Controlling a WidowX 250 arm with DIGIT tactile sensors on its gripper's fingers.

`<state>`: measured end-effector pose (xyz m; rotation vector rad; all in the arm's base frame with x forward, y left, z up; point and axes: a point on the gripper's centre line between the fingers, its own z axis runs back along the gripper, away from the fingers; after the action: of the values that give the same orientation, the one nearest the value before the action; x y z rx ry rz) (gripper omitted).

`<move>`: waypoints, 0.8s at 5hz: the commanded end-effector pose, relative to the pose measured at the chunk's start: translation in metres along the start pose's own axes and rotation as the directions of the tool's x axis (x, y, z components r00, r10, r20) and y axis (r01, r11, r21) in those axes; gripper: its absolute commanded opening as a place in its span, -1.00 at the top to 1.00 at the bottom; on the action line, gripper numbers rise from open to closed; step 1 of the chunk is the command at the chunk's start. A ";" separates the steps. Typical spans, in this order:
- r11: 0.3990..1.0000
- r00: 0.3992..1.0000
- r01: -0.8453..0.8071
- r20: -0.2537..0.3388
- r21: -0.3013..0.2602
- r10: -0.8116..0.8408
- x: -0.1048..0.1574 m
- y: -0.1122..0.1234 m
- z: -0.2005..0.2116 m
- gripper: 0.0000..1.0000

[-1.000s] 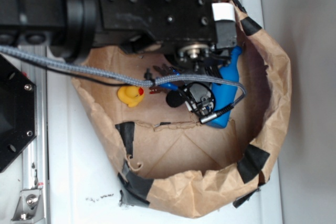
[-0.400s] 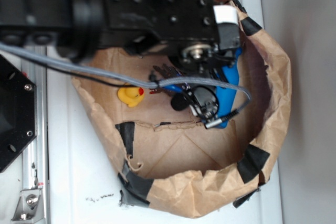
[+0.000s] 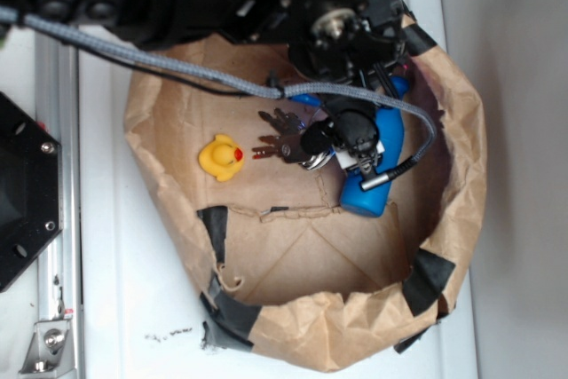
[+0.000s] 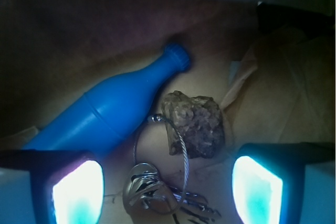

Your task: Grab the silver keys.

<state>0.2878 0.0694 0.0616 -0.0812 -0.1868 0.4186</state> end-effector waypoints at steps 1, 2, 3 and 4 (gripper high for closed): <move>0.999 0.996 -0.034 0.080 0.004 0.034 0.008 0.010 0.009 -1.00; 1.000 0.996 -0.016 0.083 0.014 0.015 0.006 0.010 0.001 -1.00; 0.999 0.995 0.036 0.095 0.014 -0.038 -0.002 0.004 -0.013 -1.00; 0.998 0.994 0.052 0.095 0.026 -0.054 -0.006 -0.003 -0.023 -0.94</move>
<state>0.2822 0.0632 0.0295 -0.0338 -0.2398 0.3810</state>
